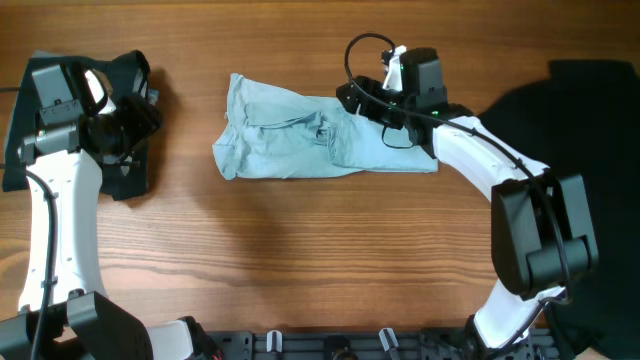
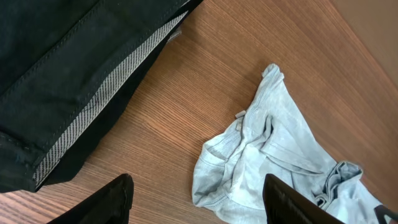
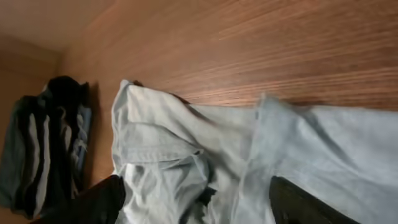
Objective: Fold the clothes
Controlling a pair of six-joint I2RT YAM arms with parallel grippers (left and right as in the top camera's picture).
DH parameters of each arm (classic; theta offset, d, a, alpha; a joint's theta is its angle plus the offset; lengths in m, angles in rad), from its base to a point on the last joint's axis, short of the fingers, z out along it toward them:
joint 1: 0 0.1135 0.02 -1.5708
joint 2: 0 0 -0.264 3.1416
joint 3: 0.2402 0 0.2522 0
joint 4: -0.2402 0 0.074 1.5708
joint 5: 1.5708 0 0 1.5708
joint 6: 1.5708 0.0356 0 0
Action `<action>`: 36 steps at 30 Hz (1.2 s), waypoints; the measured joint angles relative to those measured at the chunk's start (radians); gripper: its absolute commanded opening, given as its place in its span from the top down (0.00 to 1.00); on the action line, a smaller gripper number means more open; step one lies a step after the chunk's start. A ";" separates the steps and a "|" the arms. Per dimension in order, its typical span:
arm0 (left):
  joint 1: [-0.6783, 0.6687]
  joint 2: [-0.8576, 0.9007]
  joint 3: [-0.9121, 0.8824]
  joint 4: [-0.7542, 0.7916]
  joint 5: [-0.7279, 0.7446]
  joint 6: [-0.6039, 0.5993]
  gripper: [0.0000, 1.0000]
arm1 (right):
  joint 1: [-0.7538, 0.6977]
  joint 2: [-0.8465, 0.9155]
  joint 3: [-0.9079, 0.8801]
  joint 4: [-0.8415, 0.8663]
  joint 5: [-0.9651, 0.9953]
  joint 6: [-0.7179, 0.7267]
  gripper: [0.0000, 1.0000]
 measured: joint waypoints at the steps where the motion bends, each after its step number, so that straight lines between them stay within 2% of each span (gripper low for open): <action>1: 0.000 0.000 0.000 0.000 0.000 0.000 0.32 | -0.005 -0.002 0.010 -0.079 0.000 -0.001 0.21; 2: 0.000 0.000 0.000 0.000 0.000 0.000 0.31 | -0.011 -0.005 0.014 -0.156 -0.002 -0.013 0.21; 5: 0.000 0.000 0.000 0.000 0.003 0.000 0.30 | -0.033 -0.006 0.008 -0.351 0.000 -0.089 0.46; 6: 0.000 0.000 0.000 0.000 0.004 0.000 0.30 | -0.035 -0.006 0.008 -0.407 0.000 -0.114 0.45; 7: 0.000 0.000 0.000 0.000 0.005 0.000 0.30 | -0.035 -0.006 0.008 -0.443 0.001 -0.132 0.31; 8: 0.000 0.000 0.000 0.000 0.006 0.000 0.30 | -0.034 -0.006 0.008 -0.463 0.000 -0.140 0.25; 9: 0.000 0.000 0.000 0.000 0.006 0.000 0.30 | -0.033 -0.006 0.008 -0.474 -0.011 -0.159 0.25; 12: 0.000 0.000 0.000 0.000 0.006 0.000 0.29 | -0.011 -0.006 0.002 -0.482 -0.071 -0.229 0.38; 15: 0.000 0.000 0.000 0.000 0.006 0.000 0.29 | 0.037 -0.006 -0.001 -0.458 -0.039 -0.253 0.41; 23: 0.000 0.000 0.000 0.000 0.006 0.000 0.30 | 0.176 -0.006 -0.005 -0.372 0.323 -0.339 0.40; 26: 0.000 0.000 0.000 0.000 0.006 0.000 0.30 | 0.232 -0.006 -0.005 -0.329 0.418 -0.431 0.40; 31: 0.000 0.000 0.000 -0.011 0.006 0.000 0.30 | 0.312 -0.006 -0.006 -0.352 0.484 -0.518 0.39; 34: 0.000 0.000 0.000 -0.028 0.007 0.000 0.30 | 0.317 -0.003 -0.006 -0.353 0.528 -0.533 0.74; 36: 0.000 0.000 0.000 -0.031 0.007 0.000 0.30 | 0.317 0.002 -0.006 -0.355 0.540 -0.536 0.74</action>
